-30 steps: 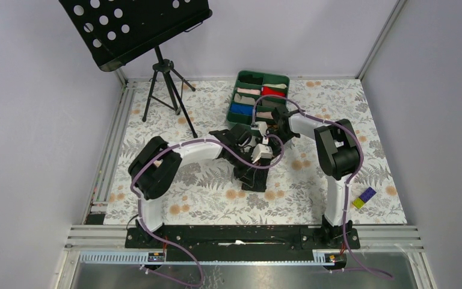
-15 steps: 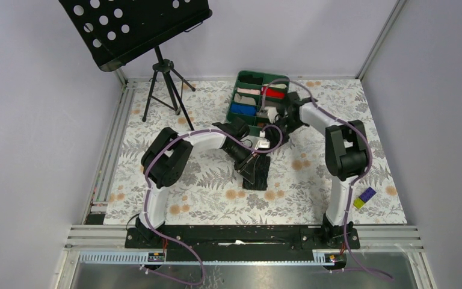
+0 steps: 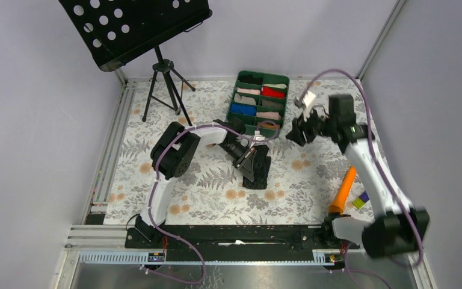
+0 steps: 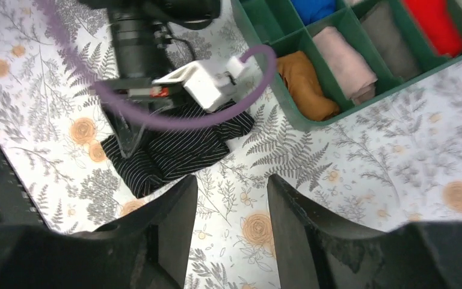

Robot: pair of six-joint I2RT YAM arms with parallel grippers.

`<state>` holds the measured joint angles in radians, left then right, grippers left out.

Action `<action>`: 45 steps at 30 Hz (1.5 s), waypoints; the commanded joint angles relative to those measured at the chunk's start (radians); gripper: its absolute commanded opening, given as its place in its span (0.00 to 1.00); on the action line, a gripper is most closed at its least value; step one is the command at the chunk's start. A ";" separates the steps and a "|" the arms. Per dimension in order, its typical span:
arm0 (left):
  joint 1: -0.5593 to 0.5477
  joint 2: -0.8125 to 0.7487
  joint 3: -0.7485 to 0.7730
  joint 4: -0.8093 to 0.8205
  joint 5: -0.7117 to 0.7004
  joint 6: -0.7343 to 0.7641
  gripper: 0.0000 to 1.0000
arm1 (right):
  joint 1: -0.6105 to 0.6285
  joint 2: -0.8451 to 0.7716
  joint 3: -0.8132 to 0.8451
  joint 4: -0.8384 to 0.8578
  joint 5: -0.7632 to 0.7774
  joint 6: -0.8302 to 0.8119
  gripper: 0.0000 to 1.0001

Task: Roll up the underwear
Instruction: Roll the underwear to the center of the board.

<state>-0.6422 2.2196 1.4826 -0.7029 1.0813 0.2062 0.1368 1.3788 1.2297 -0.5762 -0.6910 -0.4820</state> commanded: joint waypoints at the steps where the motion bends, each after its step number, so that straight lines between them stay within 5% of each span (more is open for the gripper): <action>1: 0.014 0.081 0.050 0.052 -0.099 0.015 0.00 | 0.057 -0.295 -0.283 0.216 0.109 -0.168 0.52; 8: 0.008 0.112 0.061 0.052 -0.097 -0.021 0.00 | 0.371 -0.429 -0.491 0.154 0.213 -0.365 0.47; 14: 0.004 0.155 0.082 0.054 -0.126 -0.035 0.01 | 0.556 -0.288 -0.540 0.295 0.250 -0.413 0.50; 21: 0.003 0.167 0.083 0.048 -0.148 -0.030 0.04 | 0.586 -0.092 -0.552 0.440 0.251 -0.515 0.56; 33: 0.005 0.145 0.109 0.036 -0.150 -0.044 0.11 | 0.597 0.073 -0.554 0.414 0.241 -0.618 0.53; 45: 0.061 -0.037 0.164 -0.052 -0.167 -0.021 0.32 | 0.611 0.134 -0.526 0.258 0.232 -0.594 0.16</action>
<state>-0.6285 2.2925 1.5929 -0.7891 1.0534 0.1200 0.7258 1.4582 0.7036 -0.1799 -0.4450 -1.0889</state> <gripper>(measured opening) 0.279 0.232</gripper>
